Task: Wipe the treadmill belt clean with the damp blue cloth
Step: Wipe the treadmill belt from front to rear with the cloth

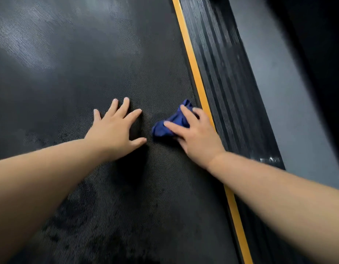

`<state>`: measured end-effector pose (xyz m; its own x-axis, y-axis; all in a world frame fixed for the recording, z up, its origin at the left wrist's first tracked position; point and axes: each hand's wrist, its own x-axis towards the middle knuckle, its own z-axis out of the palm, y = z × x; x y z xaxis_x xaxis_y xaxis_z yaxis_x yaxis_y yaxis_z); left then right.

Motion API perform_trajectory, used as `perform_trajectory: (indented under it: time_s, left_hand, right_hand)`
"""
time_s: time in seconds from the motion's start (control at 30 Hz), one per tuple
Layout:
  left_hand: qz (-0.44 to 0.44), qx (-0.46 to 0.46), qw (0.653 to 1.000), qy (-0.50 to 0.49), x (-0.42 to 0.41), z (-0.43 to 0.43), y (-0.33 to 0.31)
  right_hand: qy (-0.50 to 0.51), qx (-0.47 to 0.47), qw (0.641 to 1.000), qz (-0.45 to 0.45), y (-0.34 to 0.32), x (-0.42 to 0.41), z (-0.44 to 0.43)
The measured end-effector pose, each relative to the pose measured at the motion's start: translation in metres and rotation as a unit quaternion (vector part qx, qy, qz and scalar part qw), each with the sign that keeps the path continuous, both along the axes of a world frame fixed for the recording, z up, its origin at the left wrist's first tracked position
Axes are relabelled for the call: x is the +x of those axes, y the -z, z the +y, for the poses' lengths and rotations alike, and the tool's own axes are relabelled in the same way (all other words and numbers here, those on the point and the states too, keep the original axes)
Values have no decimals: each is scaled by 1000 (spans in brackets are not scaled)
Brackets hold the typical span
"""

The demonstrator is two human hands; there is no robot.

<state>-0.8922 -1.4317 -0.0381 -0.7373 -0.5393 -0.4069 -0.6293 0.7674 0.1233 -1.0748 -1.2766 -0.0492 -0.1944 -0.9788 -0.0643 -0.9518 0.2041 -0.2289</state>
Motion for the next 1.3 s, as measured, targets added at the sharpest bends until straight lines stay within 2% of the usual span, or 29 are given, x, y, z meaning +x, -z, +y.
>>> perform_trajectory:
  time_s: [0.07,0.13,0.23,0.43,0.53,0.6,0.67,0.77,0.83,0.9,1.0,1.07,1.13,1.2,1.3]
  left_hand:
    - [-7,0,1000,-3,-2,2,-1]
    - [-2,-3,1000,-5,-2,1,-1]
    - [22,-3,1000,-1,3,-3,0]
    - [35,5,999,-25,19,2,0]
    - [7,-1,1000,-16,23,11,-1]
    - [-19,11,1000,1,22,14,-4]
    - [-32,24,999,1,23,11,-6]
    - [-29,34,999,-2,28,8,-8]
    - [-33,38,999,4,31,7,-7]
    - [-48,47,998,20,32,5,-7]
    - [-56,52,997,27,33,2,-8]
    - [-54,41,997,28,32,4,-6]
    - [-39,38,998,21,34,5,-5]
    - [-16,54,998,14,37,1,-9]
    - [-18,40,999,20,48,-8,-14]
  right_hand:
    - [-9,-17,1000,11,-4,-12,-29]
    - [32,-8,999,20,-15,-22,-59]
    - [70,72,994,39,-26,-37,-83]
    - [-22,152,988,-9,-48,0,-6]
    - [-76,195,977,-34,-58,-1,9]
    - [-58,146,987,-30,-58,-13,-12]
    - [2,76,997,-34,-53,-24,-45]
    - [32,74,996,-24,-34,-17,-59]
    - [-14,63,998,-15,-25,-5,-27]
    - [-51,58,995,-58,-29,11,16]
    - [-93,118,983,-103,-40,16,33]
    - [-88,87,990,-68,-37,5,-3]
    - [-5,12,999,-49,-34,-5,-55]
    - [52,4,998,-40,-26,-3,-86]
    - [25,0,1000,-1,-10,17,-71]
